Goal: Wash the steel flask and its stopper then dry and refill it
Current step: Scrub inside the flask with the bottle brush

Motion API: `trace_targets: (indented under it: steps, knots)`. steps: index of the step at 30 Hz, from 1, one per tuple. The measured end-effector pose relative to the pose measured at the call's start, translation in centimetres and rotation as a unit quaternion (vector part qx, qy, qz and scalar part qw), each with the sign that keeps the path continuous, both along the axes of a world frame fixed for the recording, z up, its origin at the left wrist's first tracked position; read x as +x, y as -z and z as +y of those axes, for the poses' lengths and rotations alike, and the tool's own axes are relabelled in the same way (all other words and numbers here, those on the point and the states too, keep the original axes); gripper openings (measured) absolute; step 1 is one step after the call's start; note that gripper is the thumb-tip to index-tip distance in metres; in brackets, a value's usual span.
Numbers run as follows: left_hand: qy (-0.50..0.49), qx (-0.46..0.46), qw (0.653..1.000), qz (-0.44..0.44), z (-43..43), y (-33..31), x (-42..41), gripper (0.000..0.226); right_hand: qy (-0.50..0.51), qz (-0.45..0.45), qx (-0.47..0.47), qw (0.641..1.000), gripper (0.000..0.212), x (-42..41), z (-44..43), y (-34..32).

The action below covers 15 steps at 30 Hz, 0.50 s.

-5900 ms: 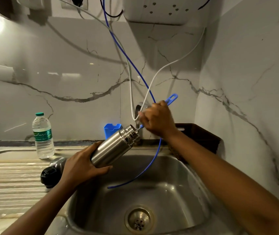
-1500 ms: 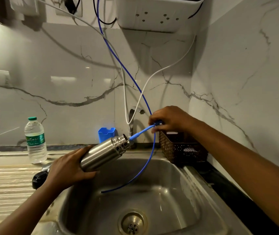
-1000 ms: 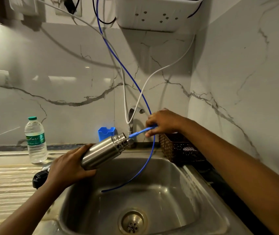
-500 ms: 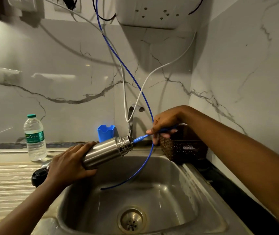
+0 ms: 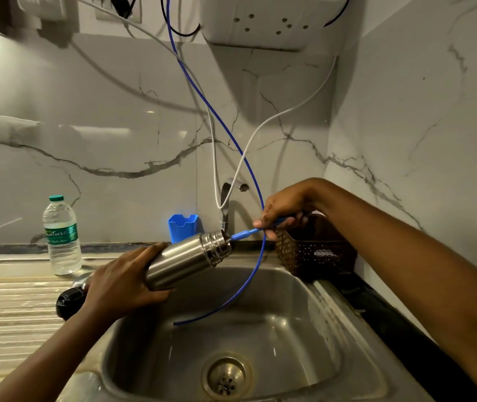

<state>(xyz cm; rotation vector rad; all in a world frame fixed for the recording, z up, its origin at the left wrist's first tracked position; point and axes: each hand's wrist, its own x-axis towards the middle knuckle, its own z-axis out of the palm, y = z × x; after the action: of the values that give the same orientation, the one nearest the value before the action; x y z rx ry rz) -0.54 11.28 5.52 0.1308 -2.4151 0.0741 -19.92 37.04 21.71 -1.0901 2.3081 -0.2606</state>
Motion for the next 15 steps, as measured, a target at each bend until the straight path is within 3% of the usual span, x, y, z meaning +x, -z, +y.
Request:
trace_targets:
  steps: [2,4,6,7,8,9,10,11,13,14,15]
  knots:
    - [-0.011,0.009,1.000,0.001,-0.3,0.2,-0.1,0.087,0.002,0.052,-0.009,0.999,0.039,0.2,-0.5,0.6]
    - [-0.025,0.036,0.999,0.007,-0.6,0.1,0.0,0.090,-0.079,0.265,-0.067,0.959,0.032,0.9,-0.9,1.7]
    - [-0.024,0.074,0.997,0.013,-0.4,-0.1,0.1,0.095,-0.178,0.504,-0.144,0.833,0.024,0.8,-0.7,3.0]
    - [-0.018,0.087,0.996,0.012,-0.3,-0.1,0.0,0.097,-0.219,0.569,-0.182,0.772,0.020,0.6,-0.4,3.6]
    - [-0.012,0.093,0.996,0.008,-0.2,0.0,0.0,0.098,-0.246,0.592,-0.207,0.739,0.019,0.6,-0.1,3.9]
    - [-0.008,0.091,0.996,0.007,-0.3,0.1,-0.1,0.098,-0.251,0.592,-0.201,0.739,0.020,0.5,0.0,3.9]
    - [-0.005,0.082,0.997,0.008,-0.4,0.1,-0.1,0.096,-0.236,0.565,-0.176,0.770,0.024,0.9,0.0,3.7]
    - [-0.002,0.064,0.998,0.011,-0.6,0.2,-0.1,0.094,-0.207,0.504,-0.140,0.827,0.028,1.4,-0.2,3.2]
    - [0.004,0.023,1.000,0.005,-0.6,0.1,0.0,0.087,-0.137,0.270,-0.079,0.950,0.033,1.8,-0.4,1.9]
    - [0.006,0.007,1.000,0.003,-0.4,0.0,0.0,0.084,-0.095,0.132,-0.045,0.986,0.036,1.6,-0.4,1.4]
    - [0.006,-0.007,1.000,0.004,-0.2,0.0,-0.1,0.082,-0.058,0.022,-0.012,0.998,0.039,1.3,-0.4,1.0]
